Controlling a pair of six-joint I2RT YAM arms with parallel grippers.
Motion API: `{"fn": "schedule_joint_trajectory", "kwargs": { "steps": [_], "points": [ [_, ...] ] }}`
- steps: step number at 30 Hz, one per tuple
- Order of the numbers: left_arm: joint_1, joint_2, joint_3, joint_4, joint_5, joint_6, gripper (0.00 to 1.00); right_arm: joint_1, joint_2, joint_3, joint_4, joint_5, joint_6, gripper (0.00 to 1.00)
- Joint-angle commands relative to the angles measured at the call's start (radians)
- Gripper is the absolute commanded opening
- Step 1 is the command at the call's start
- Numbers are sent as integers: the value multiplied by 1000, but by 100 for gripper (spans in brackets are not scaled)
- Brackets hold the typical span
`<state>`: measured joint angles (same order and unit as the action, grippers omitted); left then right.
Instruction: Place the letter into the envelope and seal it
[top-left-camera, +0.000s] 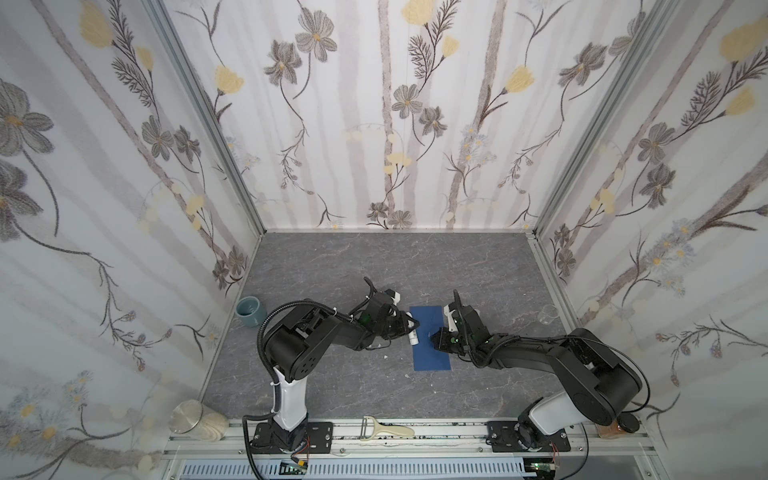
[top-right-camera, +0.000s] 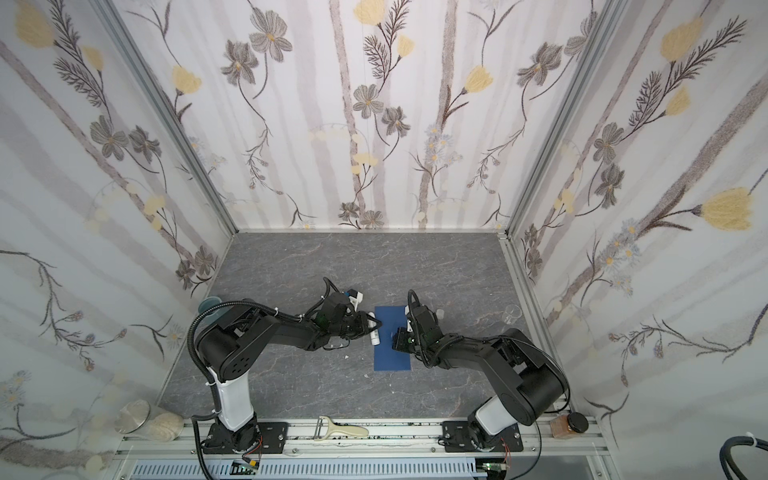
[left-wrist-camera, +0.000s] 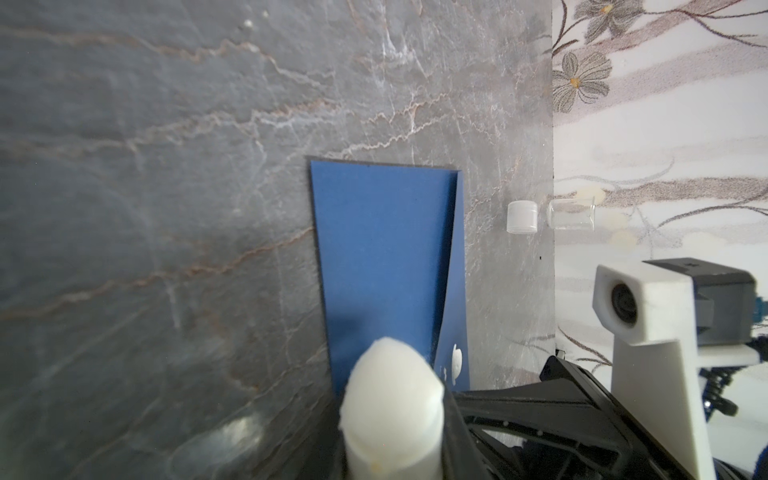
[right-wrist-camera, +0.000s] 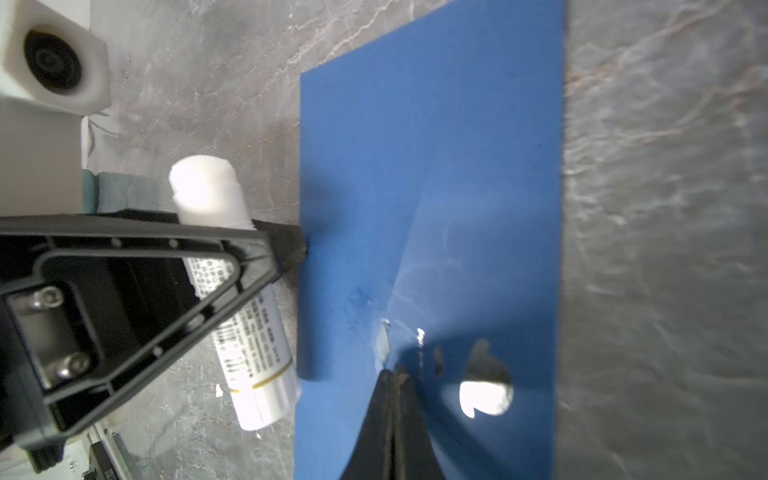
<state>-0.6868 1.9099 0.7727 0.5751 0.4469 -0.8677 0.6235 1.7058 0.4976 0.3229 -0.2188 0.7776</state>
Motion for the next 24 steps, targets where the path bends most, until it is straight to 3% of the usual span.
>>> {"fn": "schedule_joint_trajectory", "kwargs": {
  "steps": [1, 10, 19, 24],
  "points": [
    [-2, 11, -4, -149, -40, -5, 0, 3, 26, 14, -4, 9, 14, 0],
    [-3, 1, -18, -149, -43, -5, 0, 4, -102, -40, -97, 18, 20, 0],
    [-3, 9, -9, -149, -43, -4, 0, 16, 7, -8, -26, 8, 37, 0],
    [-3, 6, -8, -149, -48, -1, 0, 13, -46, -23, -69, 31, 38, 0]
  ]
}}
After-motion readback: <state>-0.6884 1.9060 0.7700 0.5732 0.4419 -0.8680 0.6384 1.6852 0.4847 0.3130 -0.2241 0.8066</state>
